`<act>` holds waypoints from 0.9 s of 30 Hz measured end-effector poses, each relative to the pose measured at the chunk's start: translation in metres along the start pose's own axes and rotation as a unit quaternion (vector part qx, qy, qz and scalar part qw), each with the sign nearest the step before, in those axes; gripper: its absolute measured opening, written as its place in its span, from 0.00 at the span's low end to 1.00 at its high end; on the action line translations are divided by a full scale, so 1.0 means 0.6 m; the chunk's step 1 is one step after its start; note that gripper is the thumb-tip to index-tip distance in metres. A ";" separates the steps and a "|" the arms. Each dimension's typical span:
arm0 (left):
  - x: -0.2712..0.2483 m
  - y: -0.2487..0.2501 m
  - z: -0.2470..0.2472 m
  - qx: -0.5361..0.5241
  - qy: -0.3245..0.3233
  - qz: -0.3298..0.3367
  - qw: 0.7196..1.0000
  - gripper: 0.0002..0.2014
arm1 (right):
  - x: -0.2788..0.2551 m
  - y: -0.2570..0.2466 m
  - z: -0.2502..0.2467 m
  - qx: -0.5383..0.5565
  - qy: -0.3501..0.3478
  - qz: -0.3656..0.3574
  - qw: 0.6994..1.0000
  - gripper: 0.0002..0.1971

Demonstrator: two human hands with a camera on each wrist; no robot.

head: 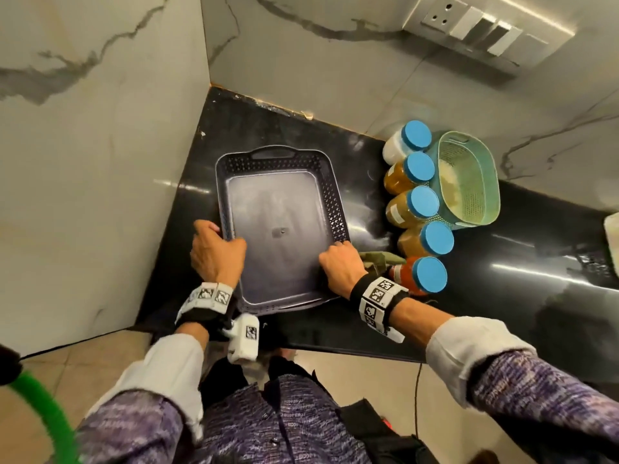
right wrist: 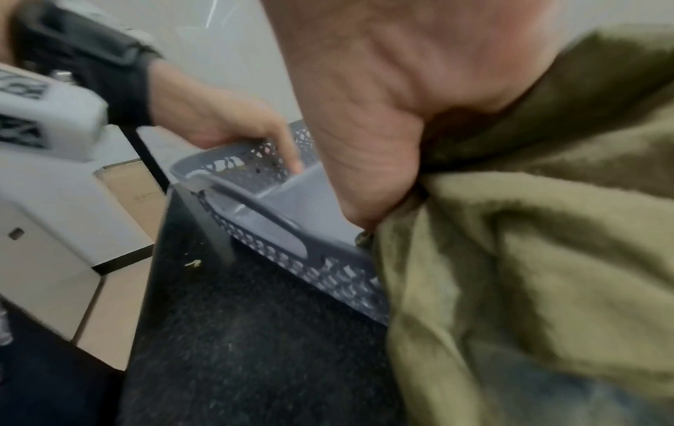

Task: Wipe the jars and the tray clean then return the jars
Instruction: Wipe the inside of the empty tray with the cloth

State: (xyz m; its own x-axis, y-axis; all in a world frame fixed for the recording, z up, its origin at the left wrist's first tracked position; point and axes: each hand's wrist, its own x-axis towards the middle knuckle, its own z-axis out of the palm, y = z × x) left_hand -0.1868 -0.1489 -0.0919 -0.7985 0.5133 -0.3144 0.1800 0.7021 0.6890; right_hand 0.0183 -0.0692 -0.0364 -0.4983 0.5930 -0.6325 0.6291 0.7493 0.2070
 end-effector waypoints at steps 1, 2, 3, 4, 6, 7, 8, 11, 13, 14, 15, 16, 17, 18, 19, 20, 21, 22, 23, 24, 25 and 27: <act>-0.020 -0.010 0.003 0.004 -0.011 -0.006 1.000 0.18 | 0.001 0.003 -0.001 0.004 -0.003 0.004 1.000 0.11; -0.036 -0.016 0.005 0.001 -0.014 -0.014 1.000 0.16 | 0.003 0.006 -0.004 0.009 -0.003 0.008 1.000 0.11; -0.046 -0.020 0.009 -0.013 -0.004 -0.020 1.000 0.12 | 0.005 0.008 -0.007 0.016 -0.002 0.012 1.000 0.11; -0.049 -0.024 0.012 -0.035 0.015 -0.021 0.999 0.09 | 0.006 0.007 -0.008 0.022 -0.005 0.017 1.000 0.11; -0.045 -0.024 0.021 -0.074 0.051 -0.015 0.996 0.08 | 0.006 0.004 -0.005 0.032 -0.018 0.029 0.999 0.11; -0.042 -0.024 0.024 -0.087 0.062 -0.016 0.994 0.08 | 0.003 -0.001 -0.002 0.043 -0.024 0.038 0.998 0.12; -0.040 -0.024 0.026 -0.099 0.070 -0.022 0.992 0.09 | 0.001 -0.006 0.002 0.058 -0.030 0.049 0.997 0.12; -0.041 -0.025 0.030 -0.131 0.088 -0.026 0.987 0.09 | -0.008 -0.027 0.020 0.107 -0.055 0.087 0.989 0.13; -0.042 -0.020 0.032 -0.139 0.092 -0.014 0.986 0.08 | -0.012 -0.036 0.024 0.165 -0.055 0.126 0.977 0.14; -0.042 -0.021 0.031 -0.137 0.093 -0.011 0.986 0.08 | -0.012 -0.042 0.023 0.208 -0.055 0.146 0.966 0.16; -0.041 -0.022 0.033 -0.137 0.094 -0.009 0.986 0.08 | -0.011 -0.048 0.020 0.252 -0.053 0.164 0.952 0.17; -0.040 -0.024 0.034 -0.138 0.094 -0.007 0.986 0.08 | -0.009 -0.056 0.015 0.294 -0.050 0.177 0.938 0.18; -0.040 -0.026 0.036 -0.137 0.094 -0.005 0.986 0.08 | -0.006 -0.070 0.008 0.330 -0.048 0.184 0.925 0.19; -0.040 -0.027 0.037 -0.132 0.092 -0.002 0.987 0.08 | -0.003 -0.090 0.000 0.361 -0.048 0.183 0.913 0.18; -0.040 -0.027 0.038 -0.128 0.090 0.002 0.988 0.08 | 0.001 -0.112 -0.008 0.388 -0.052 0.176 0.903 0.16; -0.040 -0.027 0.039 -0.123 0.088 0.007 0.988 0.08 | 0.005 -0.134 -0.013 0.409 -0.057 0.163 0.896 0.14; -0.039 -0.028 0.039 -0.118 0.086 0.014 0.989 0.08 | 0.010 -0.152 -0.018 0.424 -0.062 0.148 0.891 0.12; -0.037 -0.029 0.038 -0.112 0.084 0.023 0.990 0.08 | 0.013 -0.162 -0.020 0.431 -0.068 0.136 0.890 0.12; -0.036 -0.030 0.037 -0.105 0.082 0.034 0.991 0.09 | 0.014 -0.161 -0.022 0.423 -0.076 0.125 0.894 0.12; -0.035 -0.031 0.035 -0.099 0.079 0.045 0.991 0.09 | 0.013 -0.149 -0.023 0.396 -0.079 0.116 0.908 0.14; -0.033 -0.033 0.033 -0.097 0.078 0.053 0.991 0.09 | 0.012 -0.129 -0.024 0.352 -0.080 0.109 0.926 0.17; -0.033 -0.037 0.030 -0.105 0.081 0.056 0.990 0.09 | 0.005 -0.073 -0.021 0.253 -0.068 0.122 0.957 0.20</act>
State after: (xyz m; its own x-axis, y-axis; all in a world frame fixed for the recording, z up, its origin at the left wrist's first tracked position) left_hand -0.1649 -0.1657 -0.1126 -0.8652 0.4842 -0.1305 0.1634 0.5181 0.8395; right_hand -0.0182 -0.0965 -0.0382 -0.2389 0.6622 -0.7102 0.9425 0.3343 -0.0053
